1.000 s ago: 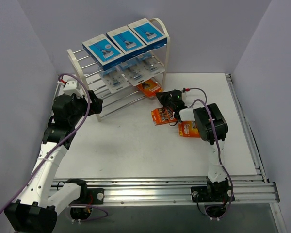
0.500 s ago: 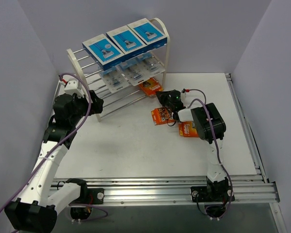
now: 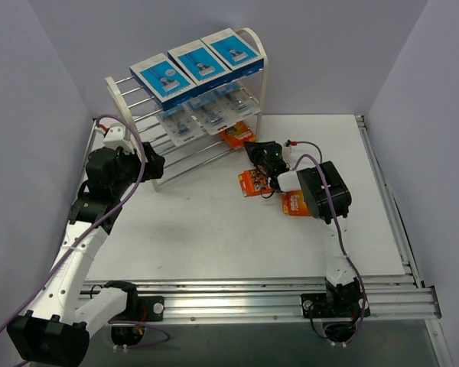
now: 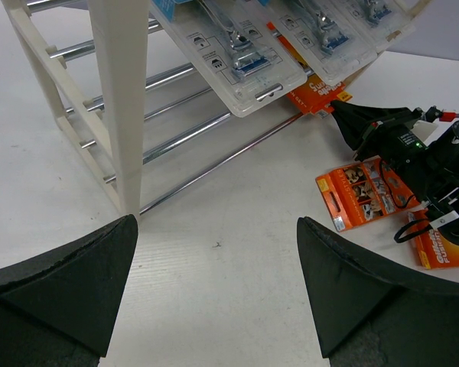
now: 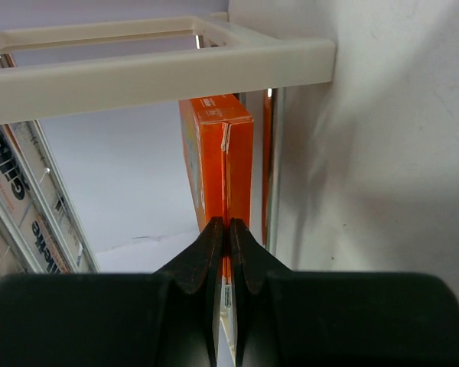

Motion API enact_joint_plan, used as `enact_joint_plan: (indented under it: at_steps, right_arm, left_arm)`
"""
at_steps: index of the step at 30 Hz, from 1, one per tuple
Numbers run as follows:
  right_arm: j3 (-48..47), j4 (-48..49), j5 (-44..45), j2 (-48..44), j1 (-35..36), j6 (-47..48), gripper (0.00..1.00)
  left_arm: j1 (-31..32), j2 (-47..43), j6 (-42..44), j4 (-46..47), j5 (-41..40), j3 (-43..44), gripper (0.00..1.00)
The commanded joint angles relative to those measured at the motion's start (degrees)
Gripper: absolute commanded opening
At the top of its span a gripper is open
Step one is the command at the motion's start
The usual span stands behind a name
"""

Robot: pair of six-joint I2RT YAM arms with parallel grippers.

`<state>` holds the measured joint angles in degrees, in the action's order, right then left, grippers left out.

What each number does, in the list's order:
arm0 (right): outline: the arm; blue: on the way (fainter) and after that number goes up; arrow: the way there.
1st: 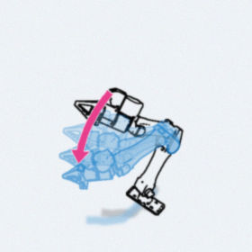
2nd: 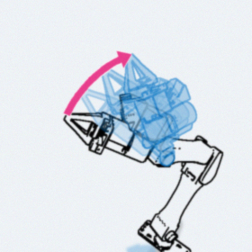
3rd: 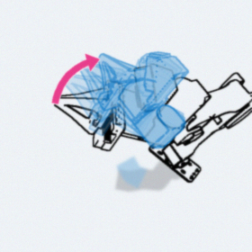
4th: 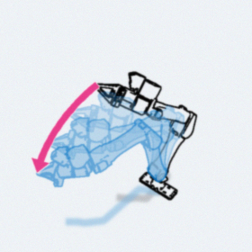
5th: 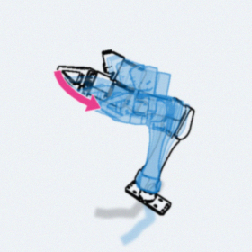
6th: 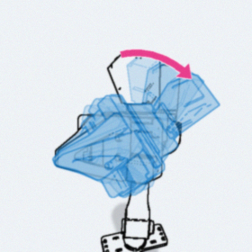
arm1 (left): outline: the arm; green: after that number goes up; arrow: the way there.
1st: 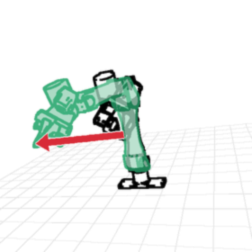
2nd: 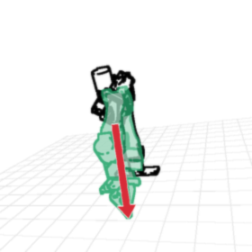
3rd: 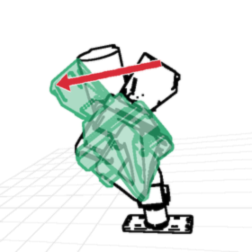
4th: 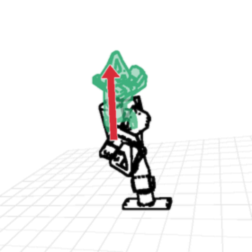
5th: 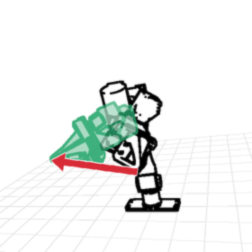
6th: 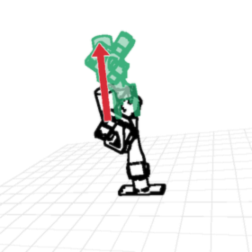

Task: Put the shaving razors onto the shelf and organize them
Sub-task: Place the shaving razor onto shelf, then grab a shaving razor with the right arm

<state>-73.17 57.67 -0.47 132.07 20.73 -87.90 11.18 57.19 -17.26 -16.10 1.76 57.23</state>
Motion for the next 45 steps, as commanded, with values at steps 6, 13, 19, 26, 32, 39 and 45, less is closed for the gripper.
enact_joint_plan:
  at_steps: [6,13,19,26,32,39,45]
  right_arm:
    - [-3.91,3.59,1.70,1.61,0.63,-1.14,0.00]
    - [-4.53,2.89,1.00,2.05,0.54,-1.49,0.05]
    - [-3.56,3.33,1.00,1.53,0.63,-1.40,0.18]
    - [-0.93,4.03,1.52,-0.85,0.63,-0.26,0.37]
    - [2.32,4.64,1.00,-3.48,-0.08,0.53,0.43]
    - [10.32,9.92,-1.37,-9.98,-2.53,1.41,0.44]
    - [19.54,10.71,-4.71,-17.80,-5.78,3.34,0.45]
  left_arm:
    - [0.33,0.12,1.08,1.68,0.17,1.30,0.94]
    - [0.33,0.20,1.17,1.51,0.35,1.39,0.94]
    - [0.33,0.20,1.17,1.51,0.26,1.48,0.94]
    - [0.42,0.12,1.08,1.68,0.44,1.30,0.94]
    - [0.51,-0.23,0.91,1.86,0.53,1.13,0.94]
    - [0.51,-1.03,1.00,1.60,-0.17,1.21,0.94]
    - [0.42,-2.08,1.43,1.51,-1.23,1.13,0.94]
